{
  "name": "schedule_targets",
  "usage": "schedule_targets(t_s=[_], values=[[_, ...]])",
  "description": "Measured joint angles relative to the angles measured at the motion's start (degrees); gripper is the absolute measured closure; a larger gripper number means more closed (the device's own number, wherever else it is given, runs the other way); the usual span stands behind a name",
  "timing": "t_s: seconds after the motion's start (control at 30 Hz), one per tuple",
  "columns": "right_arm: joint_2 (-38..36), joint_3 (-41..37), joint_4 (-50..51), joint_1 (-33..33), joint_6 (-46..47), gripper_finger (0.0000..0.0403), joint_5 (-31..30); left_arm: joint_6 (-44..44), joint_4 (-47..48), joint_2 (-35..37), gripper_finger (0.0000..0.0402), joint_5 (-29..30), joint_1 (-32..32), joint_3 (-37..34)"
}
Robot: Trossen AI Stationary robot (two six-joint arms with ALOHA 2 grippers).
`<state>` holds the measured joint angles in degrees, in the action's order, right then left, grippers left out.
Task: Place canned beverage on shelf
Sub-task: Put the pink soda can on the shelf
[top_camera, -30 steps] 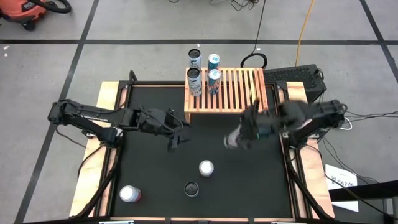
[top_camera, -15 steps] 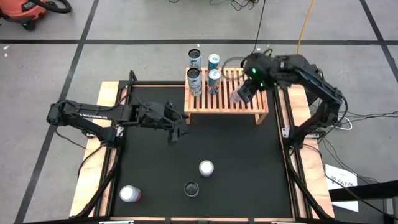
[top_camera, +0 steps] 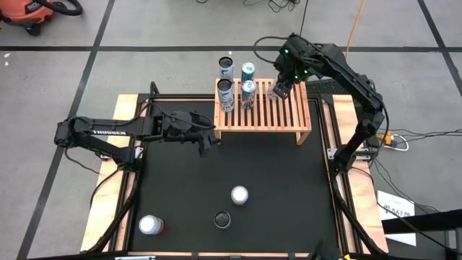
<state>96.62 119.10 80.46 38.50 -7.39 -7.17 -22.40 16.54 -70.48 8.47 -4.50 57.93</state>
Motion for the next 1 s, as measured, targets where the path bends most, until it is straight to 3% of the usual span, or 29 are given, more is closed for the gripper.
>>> schedule_targets(t_s=[0.43,0.57,0.77,1.0], values=[[-0.28,-0.26,-0.66,2.42,-3.74,0.0156,1.54,-4.29,0.28,0.00,0.0084,3.03,-1.50,0.00],[-1.13,0.77,1.74,2.02,-2.42,0.0156,6.34,-0.84,-3.59,-0.02,0.0084,2.22,-3.36,-0.07],[-1.40,6.92,8.59,0.52,-0.52,0.0156,15.60,8.62,-16.00,-0.02,0.0084,-3.39,-6.88,-0.07],[-1.46,10.41,8.46,-5.38,1.62,0.0156,23.71,9.99,-22.33,-1.25,0.0075,-15.32,-10.65,-0.07]])
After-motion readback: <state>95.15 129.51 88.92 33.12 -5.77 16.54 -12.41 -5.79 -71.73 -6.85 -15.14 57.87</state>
